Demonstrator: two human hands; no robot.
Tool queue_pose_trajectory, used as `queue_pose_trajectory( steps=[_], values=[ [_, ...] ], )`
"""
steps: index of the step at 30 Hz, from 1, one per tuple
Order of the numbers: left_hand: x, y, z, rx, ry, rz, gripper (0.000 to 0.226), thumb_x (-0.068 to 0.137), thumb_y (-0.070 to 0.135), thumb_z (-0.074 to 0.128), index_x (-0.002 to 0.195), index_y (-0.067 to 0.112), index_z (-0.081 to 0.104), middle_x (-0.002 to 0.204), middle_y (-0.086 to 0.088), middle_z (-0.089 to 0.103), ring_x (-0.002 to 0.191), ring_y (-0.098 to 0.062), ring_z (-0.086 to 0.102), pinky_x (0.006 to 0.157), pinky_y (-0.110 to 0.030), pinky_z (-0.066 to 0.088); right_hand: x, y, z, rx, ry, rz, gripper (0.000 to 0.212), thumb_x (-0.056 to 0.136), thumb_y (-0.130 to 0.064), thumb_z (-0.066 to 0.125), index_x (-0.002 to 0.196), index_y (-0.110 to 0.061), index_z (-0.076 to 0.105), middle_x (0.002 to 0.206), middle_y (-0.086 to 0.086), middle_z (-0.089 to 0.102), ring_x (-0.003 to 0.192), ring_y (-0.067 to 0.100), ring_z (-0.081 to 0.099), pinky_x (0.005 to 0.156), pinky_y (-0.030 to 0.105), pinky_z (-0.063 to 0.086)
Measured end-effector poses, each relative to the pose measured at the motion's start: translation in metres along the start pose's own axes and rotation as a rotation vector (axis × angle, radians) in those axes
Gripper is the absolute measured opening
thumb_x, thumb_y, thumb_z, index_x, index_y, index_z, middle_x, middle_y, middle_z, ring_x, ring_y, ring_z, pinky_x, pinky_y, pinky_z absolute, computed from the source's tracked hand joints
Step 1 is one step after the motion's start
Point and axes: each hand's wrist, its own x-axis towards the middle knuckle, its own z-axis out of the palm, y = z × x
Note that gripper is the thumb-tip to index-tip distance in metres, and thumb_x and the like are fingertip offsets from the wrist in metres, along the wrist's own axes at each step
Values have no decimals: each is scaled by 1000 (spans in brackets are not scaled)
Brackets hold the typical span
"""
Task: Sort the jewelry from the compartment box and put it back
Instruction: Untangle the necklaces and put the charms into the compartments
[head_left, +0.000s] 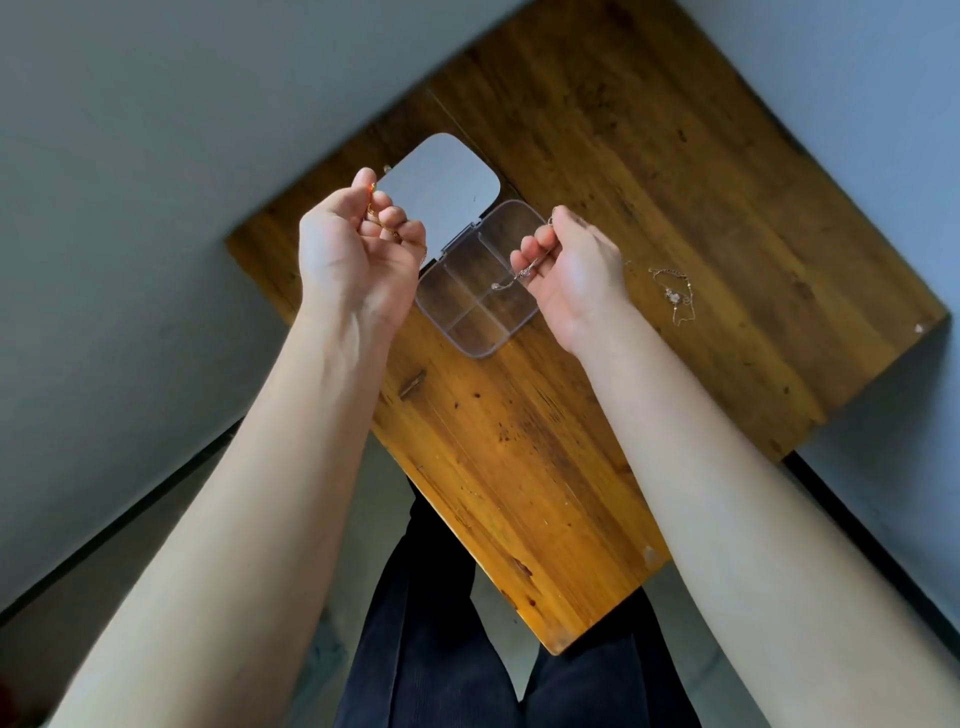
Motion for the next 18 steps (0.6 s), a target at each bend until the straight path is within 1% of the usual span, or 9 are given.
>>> queue_pose_trajectory(
  steps=[3, 5, 7, 8, 10, 13, 15, 16, 18],
  values=[
    [6, 0, -1, -6, 6, 4, 28, 95, 0, 43, 118, 3, 60, 65, -4, 51, 48, -9, 46, 51, -21, 39, 1, -2, -1, -67, -1, -32, 23, 105, -26, 50, 112, -5, 58, 85, 9, 62, 68, 13, 65, 86, 35, 61],
    [10, -2, -3, 21, 27, 10, 27, 95, 0, 44, 116, 3, 61, 65, -4, 52, 48, -9, 46, 52, -21, 39, 5, 1, -2, -88, 28, -9, 25, 105, -26, 50, 118, -6, 59, 85, 7, 62, 71, 14, 65, 84, 33, 61],
    [16, -6, -4, 49, 47, 11, 24, 94, 1, 46, 113, 4, 62, 65, -4, 51, 48, -9, 46, 51, -21, 39, 11, 5, -3, -89, 57, 35, 23, 105, -25, 51, 121, -9, 59, 86, 6, 63, 75, 15, 66, 80, 29, 62],
    [19, -9, -4, 69, 61, 12, 23, 94, 1, 46, 111, 4, 62, 66, -3, 51, 48, -9, 46, 51, -21, 40, 15, 8, -3, -107, 67, 56, 22, 105, -23, 52, 121, -12, 59, 88, 6, 64, 79, 15, 67, 80, 29, 62],
    [26, -14, -6, 137, 102, 15, 17, 93, 3, 49, 105, 4, 61, 69, -3, 50, 50, -9, 46, 51, -21, 40, 24, 14, -4, -186, 76, 77, 20, 104, -18, 51, 122, -15, 59, 95, 6, 66, 88, 16, 69, 87, 32, 60],
    [39, -24, -10, 214, 155, 8, 13, 93, 5, 53, 102, 5, 62, 70, -4, 53, 56, -11, 51, 54, -23, 46, 36, 19, -2, -326, 34, 27, 22, 103, -10, 50, 120, -19, 60, 105, 5, 68, 98, 16, 70, 92, 35, 59],
    [49, -31, -15, 293, 184, 19, 13, 94, 8, 56, 104, 5, 63, 75, -5, 60, 64, -14, 61, 62, -25, 55, 40, 21, -2, -451, -12, -28, 23, 103, -8, 49, 117, -20, 62, 107, 2, 69, 101, 14, 69, 93, 36, 58],
    [53, -35, -19, 358, 197, 22, 16, 94, 10, 58, 109, 6, 63, 81, -6, 64, 71, -16, 67, 70, -27, 59, 41, 23, -3, -546, -38, -52, 25, 103, -6, 48, 116, -20, 63, 109, 0, 69, 103, 13, 67, 95, 37, 57],
    [59, -43, -29, 531, 221, 16, 20, 94, 13, 62, 114, 10, 63, 94, -7, 71, 85, -19, 73, 83, -33, 61, 43, 27, -8, -788, -81, -93, 28, 102, -6, 46, 120, -18, 65, 118, 2, 69, 111, 17, 64, 96, 35, 54]
  ],
)
